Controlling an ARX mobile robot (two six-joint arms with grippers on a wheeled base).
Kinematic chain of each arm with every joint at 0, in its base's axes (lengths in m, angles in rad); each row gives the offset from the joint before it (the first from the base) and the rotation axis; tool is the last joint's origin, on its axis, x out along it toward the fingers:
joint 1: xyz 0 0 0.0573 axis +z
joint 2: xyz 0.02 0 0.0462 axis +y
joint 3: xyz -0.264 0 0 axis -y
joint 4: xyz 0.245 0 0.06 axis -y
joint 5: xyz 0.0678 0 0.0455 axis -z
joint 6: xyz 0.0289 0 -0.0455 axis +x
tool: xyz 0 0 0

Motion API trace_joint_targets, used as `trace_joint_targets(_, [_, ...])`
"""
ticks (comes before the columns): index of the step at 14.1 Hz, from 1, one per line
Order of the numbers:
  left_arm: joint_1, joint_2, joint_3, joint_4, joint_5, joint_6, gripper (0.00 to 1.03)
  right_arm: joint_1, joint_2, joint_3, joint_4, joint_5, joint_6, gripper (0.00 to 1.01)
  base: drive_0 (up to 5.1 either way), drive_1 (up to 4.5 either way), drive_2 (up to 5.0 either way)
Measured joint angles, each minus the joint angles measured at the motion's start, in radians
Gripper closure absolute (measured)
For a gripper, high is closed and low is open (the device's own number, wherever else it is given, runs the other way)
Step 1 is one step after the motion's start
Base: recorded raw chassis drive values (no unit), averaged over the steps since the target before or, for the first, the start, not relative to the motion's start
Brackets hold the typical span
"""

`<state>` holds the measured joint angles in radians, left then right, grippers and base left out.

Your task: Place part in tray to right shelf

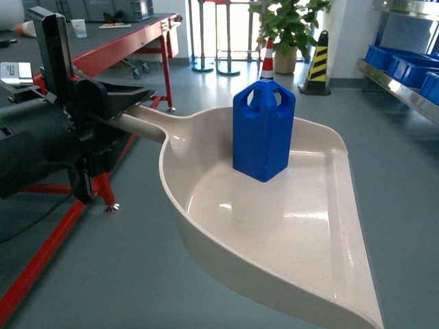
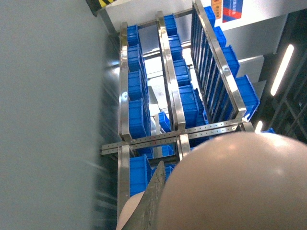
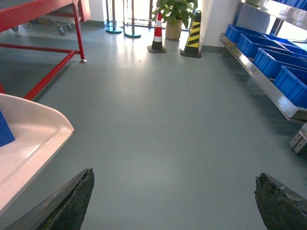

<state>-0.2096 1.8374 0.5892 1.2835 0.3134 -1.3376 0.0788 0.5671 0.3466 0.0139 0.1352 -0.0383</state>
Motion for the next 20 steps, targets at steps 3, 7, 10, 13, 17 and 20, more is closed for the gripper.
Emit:
trace_joint_targets(3, [0.000,0.000,0.000,-0.002,0.000,0.000,0.89,0.000,-0.002,0.000,0.002,0.000,0.000,0.03,-0.1,3.98,-4.2])
trace_joint_targets(7, [0.000,0.000,0.000,-0.004,0.001,0.001,0.89,0.000,-0.001,0.000,0.002,0.000,0.000,0.03,-0.1,3.99,-4.2])
trace_joint_targets(10, [0.000,0.000,0.000,-0.004,0.000,0.001,0.89,0.000,-0.001,0.000,0.000,0.000,0.000,0.03,-0.1,3.99,-4.2])
trace_joint_targets(13, [0.000,0.000,0.000,-0.004,-0.001,0.001,0.89,0.000,-0.002,0.000,0.001,0.000,0.000,0.03,-0.1,3.99,-4.2])
trace_joint_targets(17, [0.000,0.000,0.000,-0.002,0.000,0.001,0.89,0.000,-0.001,0.000,-0.001,0.000,0.000,0.03,-0.1,3.99,-4.2])
trace_joint_targets(20, [0.007,0.000,0.003,-0.004,-0.008,0.001,0.89,0.001,0.006,0.000,-0.003,-0.001,0.000,0.03,-0.1,3.99,-4.2])
